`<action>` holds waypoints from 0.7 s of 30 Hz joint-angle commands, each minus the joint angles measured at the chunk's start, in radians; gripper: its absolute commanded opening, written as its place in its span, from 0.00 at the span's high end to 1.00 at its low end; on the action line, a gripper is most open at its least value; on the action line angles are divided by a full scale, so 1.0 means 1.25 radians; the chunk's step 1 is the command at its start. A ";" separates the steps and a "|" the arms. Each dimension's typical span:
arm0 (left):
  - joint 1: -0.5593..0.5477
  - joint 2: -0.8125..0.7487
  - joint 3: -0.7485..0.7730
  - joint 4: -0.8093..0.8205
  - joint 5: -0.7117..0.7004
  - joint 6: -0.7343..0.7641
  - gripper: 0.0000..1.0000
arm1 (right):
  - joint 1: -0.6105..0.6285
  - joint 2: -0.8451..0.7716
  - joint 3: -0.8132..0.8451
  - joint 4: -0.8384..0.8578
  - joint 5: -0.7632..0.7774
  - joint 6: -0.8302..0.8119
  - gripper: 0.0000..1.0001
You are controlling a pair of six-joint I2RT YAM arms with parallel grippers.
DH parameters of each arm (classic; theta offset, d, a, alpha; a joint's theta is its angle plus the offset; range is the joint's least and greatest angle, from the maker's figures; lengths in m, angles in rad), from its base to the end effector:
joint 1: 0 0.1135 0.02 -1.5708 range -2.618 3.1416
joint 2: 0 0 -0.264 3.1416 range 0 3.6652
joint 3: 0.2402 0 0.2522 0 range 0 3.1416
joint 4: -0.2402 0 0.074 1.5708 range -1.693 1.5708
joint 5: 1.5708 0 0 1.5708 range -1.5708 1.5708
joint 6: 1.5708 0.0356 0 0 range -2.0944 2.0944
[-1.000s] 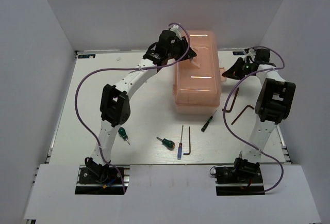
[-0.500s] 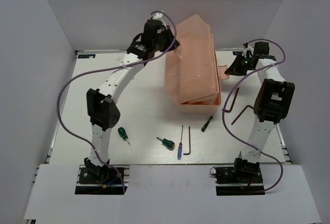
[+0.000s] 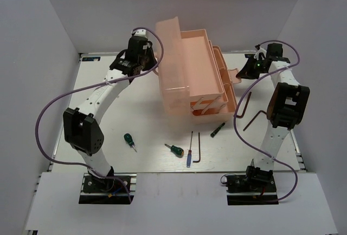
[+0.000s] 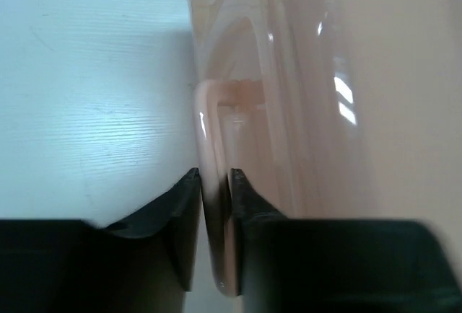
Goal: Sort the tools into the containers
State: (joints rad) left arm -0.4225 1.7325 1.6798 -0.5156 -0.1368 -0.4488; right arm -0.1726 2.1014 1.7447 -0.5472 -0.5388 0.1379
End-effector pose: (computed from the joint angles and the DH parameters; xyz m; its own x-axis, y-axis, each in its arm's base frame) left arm 0.3690 -0.1606 0.3623 -0.5730 -0.2136 -0.7912 0.0586 0.9523 -0.2996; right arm 0.4649 -0.0625 0.2297 -0.7894 0.2574 -0.5573 -0.0573 0.8730 0.4844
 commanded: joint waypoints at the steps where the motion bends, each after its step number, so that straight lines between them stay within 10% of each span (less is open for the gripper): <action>1: 0.039 -0.088 -0.064 0.025 -0.119 0.057 0.59 | -0.035 -0.018 0.003 0.034 0.075 -0.017 1.00; 2: 0.047 -0.097 -0.086 0.025 -0.131 0.047 0.39 | -0.037 -0.018 -0.003 0.034 0.072 -0.018 1.00; 6: 0.074 -0.124 -0.126 0.005 -0.180 0.040 0.18 | -0.036 -0.030 -0.020 0.038 0.064 -0.023 1.00; 21: 0.131 -0.344 -0.290 -0.003 -0.107 0.058 0.15 | -0.032 -0.033 -0.050 0.049 0.020 0.009 1.00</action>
State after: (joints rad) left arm -0.2615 1.3918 1.3647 -0.5449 -0.3492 -0.3985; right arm -0.1970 2.0914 1.7035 -0.5121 -0.5541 0.1383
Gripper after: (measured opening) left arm 0.843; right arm 0.168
